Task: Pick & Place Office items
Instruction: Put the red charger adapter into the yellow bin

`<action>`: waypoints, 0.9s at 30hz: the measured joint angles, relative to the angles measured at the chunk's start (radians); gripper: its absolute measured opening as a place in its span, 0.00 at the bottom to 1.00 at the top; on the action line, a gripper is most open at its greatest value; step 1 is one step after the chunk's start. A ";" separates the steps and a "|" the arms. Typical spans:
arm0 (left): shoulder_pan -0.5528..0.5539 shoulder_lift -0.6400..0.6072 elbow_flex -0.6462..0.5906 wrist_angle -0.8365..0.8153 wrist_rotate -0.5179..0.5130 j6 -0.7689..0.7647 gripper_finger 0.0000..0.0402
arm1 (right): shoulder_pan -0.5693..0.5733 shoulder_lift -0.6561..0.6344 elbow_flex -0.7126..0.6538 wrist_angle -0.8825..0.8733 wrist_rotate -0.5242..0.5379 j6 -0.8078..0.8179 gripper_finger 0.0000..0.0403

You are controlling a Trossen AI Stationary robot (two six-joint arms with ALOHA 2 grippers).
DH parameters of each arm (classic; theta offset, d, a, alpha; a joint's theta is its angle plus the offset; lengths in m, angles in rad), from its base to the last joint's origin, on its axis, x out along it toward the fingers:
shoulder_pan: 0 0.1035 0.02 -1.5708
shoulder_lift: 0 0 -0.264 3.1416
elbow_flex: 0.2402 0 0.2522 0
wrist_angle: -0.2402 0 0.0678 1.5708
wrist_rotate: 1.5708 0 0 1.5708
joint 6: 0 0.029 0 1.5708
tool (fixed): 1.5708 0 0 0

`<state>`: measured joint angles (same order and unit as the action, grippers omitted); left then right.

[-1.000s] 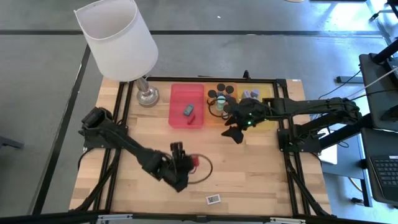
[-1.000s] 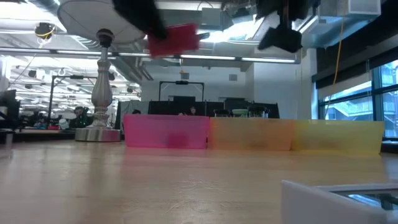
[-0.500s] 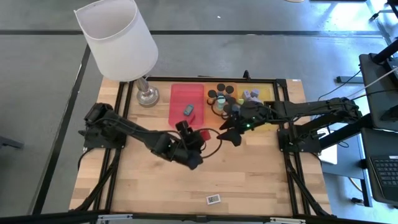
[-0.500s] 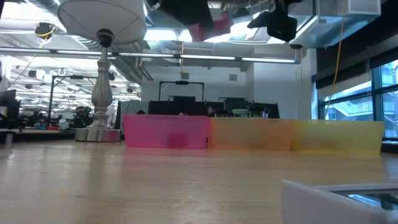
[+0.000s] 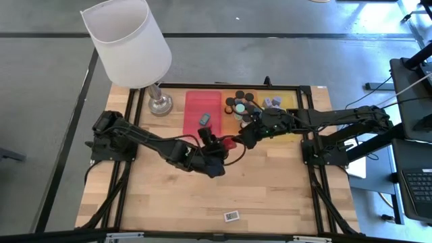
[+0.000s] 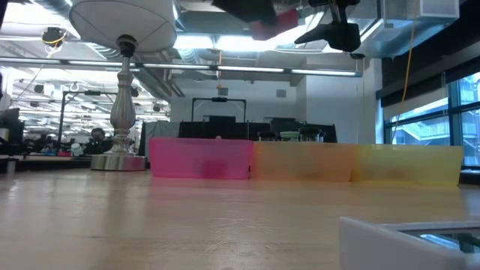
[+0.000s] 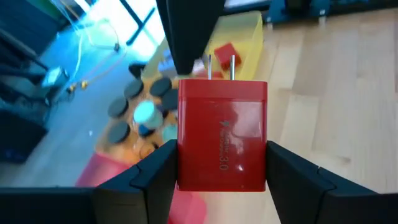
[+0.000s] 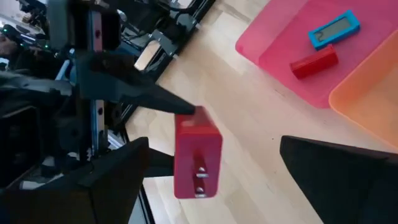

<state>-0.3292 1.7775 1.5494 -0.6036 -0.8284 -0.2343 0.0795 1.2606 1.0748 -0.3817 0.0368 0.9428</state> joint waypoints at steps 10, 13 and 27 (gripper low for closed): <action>0.043 0.000 0.000 0.137 -0.001 0.220 0.52 | 0.001 0.000 0.000 0.000 0.000 -0.007 0.89; 0.045 0.000 0.000 0.137 -0.001 0.257 0.52 | 0.001 0.000 0.000 0.000 0.000 -0.008 0.88; 0.050 0.001 0.000 0.234 -0.017 0.509 0.52 | 0.001 0.000 0.000 0.000 -0.003 -0.036 0.55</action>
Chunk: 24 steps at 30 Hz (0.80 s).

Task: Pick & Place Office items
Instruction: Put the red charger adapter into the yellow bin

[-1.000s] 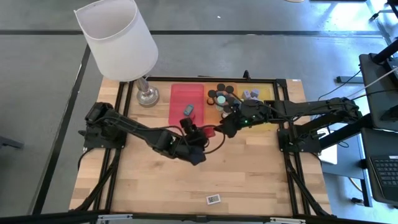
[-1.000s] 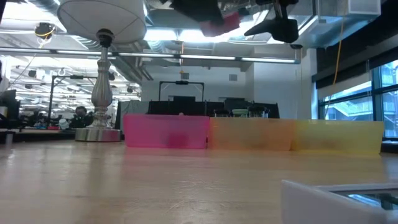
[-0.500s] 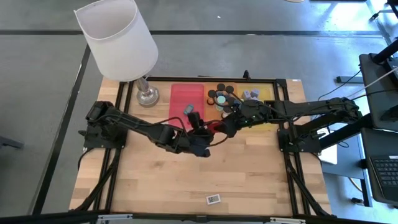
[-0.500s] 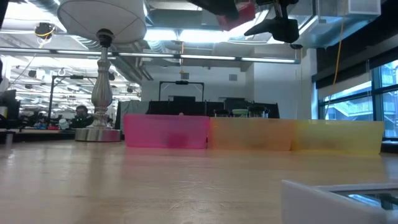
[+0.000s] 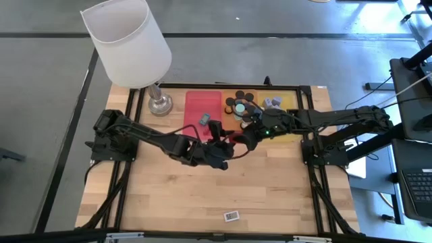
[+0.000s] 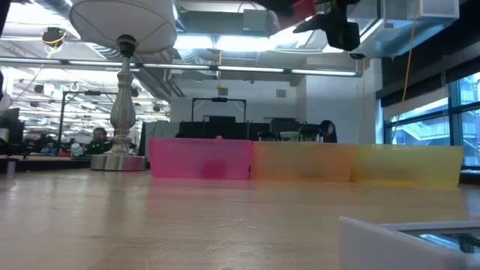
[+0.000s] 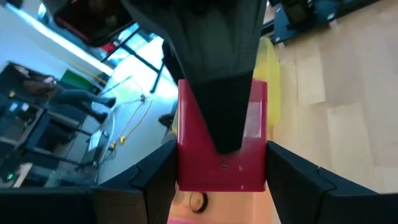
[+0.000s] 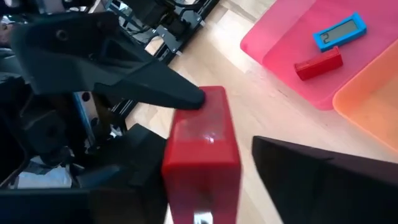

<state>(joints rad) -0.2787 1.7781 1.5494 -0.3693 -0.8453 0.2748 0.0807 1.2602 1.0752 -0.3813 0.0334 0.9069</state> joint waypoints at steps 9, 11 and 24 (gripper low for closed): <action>0.002 0.001 0.000 0.044 0.029 0.083 0.56 | 0.001 -0.001 0.001 0.006 -0.020 -0.009 0.29; 0.002 0.001 0.000 0.048 0.027 0.082 0.57 | 0.000 -0.001 0.001 0.006 -0.027 -0.010 0.29; 0.000 0.001 0.000 0.062 0.034 -0.087 0.64 | -0.029 0.002 0.000 -0.040 -0.113 -0.047 0.29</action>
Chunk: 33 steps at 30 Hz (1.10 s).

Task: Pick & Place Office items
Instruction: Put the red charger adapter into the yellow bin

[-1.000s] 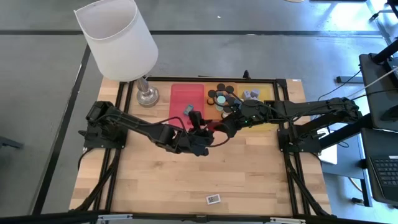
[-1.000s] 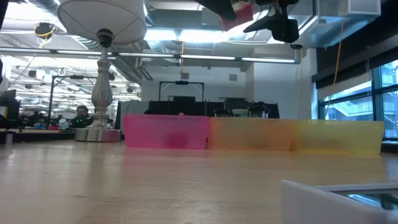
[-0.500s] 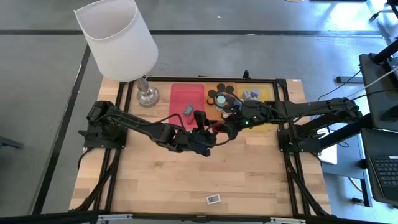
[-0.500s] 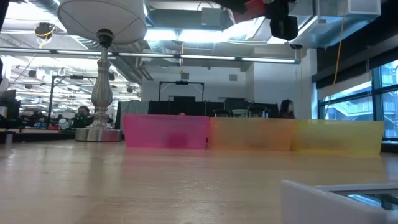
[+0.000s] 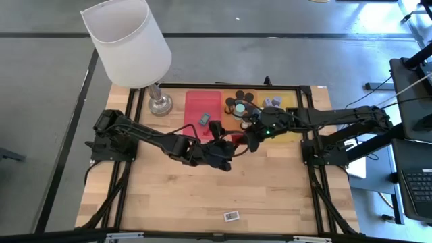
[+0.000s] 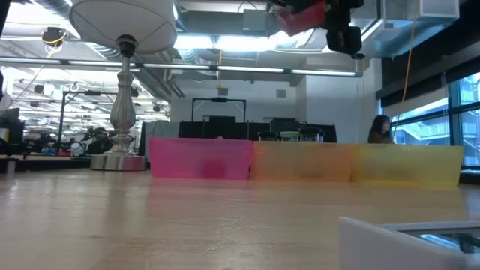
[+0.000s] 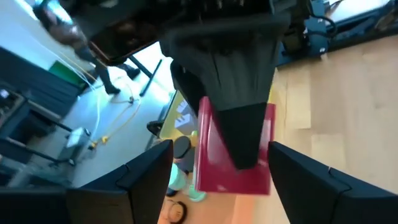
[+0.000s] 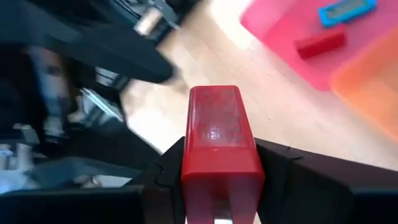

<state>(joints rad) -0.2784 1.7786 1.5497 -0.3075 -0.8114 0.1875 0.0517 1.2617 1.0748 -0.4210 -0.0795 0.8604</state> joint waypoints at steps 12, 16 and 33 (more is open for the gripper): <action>0.001 0.000 0.000 -0.017 0.022 -0.339 0.67 | -0.146 0.000 0.000 -0.407 0.027 -0.160 0.29; 0.001 0.000 0.000 -0.017 0.021 -0.445 0.66 | -0.198 0.000 0.000 -0.577 0.104 -0.216 0.29; 0.001 0.000 0.000 -0.017 0.021 -0.447 0.65 | -0.363 -0.001 -0.145 -0.704 0.204 -0.331 0.31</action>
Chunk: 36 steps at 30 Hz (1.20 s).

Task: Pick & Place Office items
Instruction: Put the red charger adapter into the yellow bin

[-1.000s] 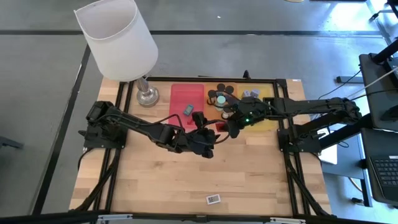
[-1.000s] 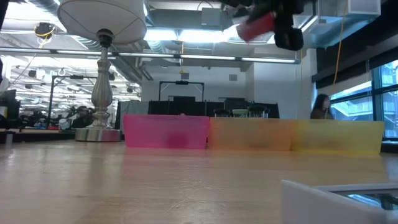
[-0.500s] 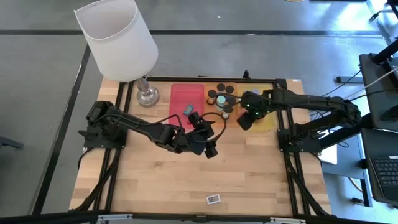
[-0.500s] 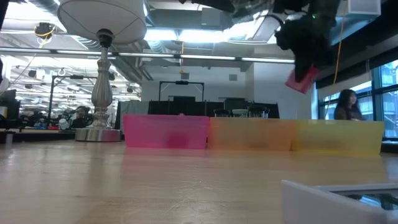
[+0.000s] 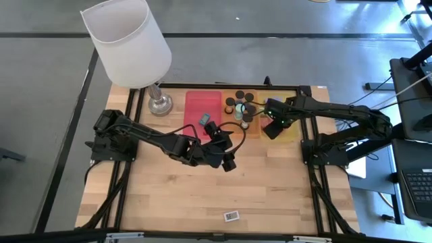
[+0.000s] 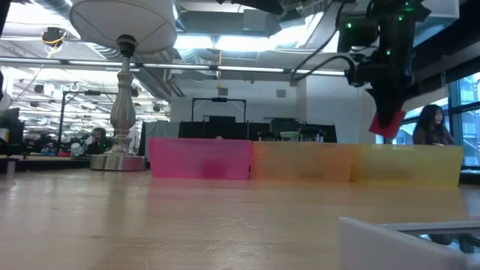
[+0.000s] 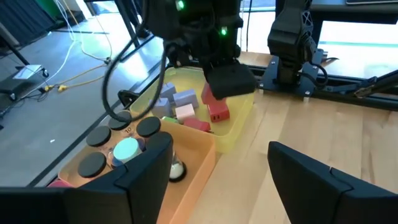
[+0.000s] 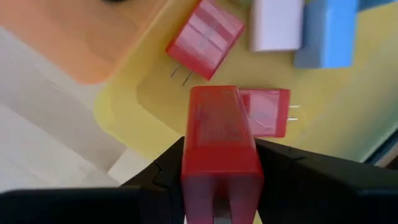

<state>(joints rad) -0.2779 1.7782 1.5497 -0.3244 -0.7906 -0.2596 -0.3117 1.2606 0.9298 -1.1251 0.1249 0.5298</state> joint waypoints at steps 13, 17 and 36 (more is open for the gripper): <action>0.000 0.000 0.000 0.008 0.000 0.000 0.64 | -0.009 0.000 -0.177 0.185 -0.047 0.003 0.31; 0.000 0.000 0.000 0.008 0.000 0.000 0.64 | -0.009 0.000 -0.223 0.248 -0.047 0.036 0.31; 0.000 0.000 0.000 0.008 0.000 0.000 0.63 | -0.009 0.000 -0.285 0.356 -0.054 0.091 0.48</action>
<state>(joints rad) -0.2775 1.7779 1.5497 -0.3164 -0.7910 -0.2596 -0.3202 1.2606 0.6445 -0.7687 0.0708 0.6205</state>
